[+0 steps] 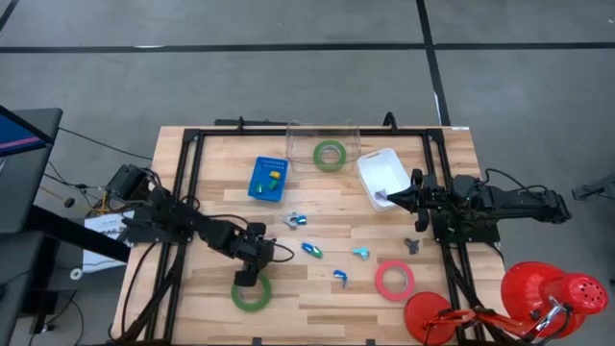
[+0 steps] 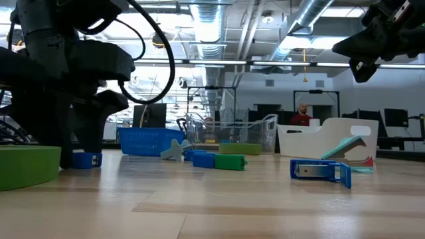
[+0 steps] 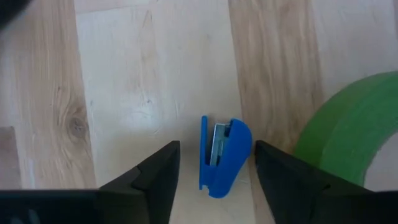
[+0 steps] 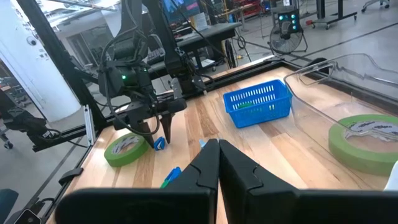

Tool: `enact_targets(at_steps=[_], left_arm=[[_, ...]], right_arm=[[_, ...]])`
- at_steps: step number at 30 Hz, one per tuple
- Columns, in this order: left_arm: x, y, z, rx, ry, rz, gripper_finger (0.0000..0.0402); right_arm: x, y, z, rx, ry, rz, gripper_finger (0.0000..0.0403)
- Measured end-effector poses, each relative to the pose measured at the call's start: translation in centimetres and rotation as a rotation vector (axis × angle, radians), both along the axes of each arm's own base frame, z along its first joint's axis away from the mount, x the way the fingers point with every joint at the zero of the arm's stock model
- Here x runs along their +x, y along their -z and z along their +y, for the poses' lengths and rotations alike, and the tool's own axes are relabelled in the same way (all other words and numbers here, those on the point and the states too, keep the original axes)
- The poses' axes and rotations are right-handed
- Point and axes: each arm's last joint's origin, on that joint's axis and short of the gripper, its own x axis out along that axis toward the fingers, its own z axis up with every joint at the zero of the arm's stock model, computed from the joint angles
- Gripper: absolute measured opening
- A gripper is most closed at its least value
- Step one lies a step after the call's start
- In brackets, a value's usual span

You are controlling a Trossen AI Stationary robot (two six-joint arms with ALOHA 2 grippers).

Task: Pick and place Stapler, Stapler remover, tape
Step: Put the middle left blue stapler into the blue bin

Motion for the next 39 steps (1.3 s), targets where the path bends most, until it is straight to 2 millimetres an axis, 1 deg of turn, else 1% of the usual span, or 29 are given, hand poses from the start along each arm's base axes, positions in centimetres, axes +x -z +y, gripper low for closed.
enact_targets(at_steps=[5,9,28,32,35,39], left_arm=[[0.0,0.0,-0.1,-0.025,0.011,0.012,0.0153],[0.0,0.0,-0.1,-0.027,0.011,0.013,0.0132],[-0.1,0.0,-0.1,-0.027,0.012,0.011,0.0100],[-0.1,-0.8,0.2,-0.033,0.003,-0.015,0.0099],[0.0,-2.0,0.8,-0.051,-0.020,-0.063,0.0099],[0.0,-4.0,2.2,-0.039,-0.083,-0.158,0.0099]], right_arm=[[0.0,0.0,0.0,0.000,0.000,0.001,0.0000],[0.0,0.0,0.0,0.000,0.000,0.001,0.0000],[0.0,0.0,0.0,0.000,0.000,0.001,0.0000],[0.0,0.0,0.0,0.000,0.000,0.001,0.0000],[0.0,0.0,0.0,0.000,0.000,0.001,0.0000],[0.0,0.0,0.0,0.000,0.000,0.001,0.0000]])
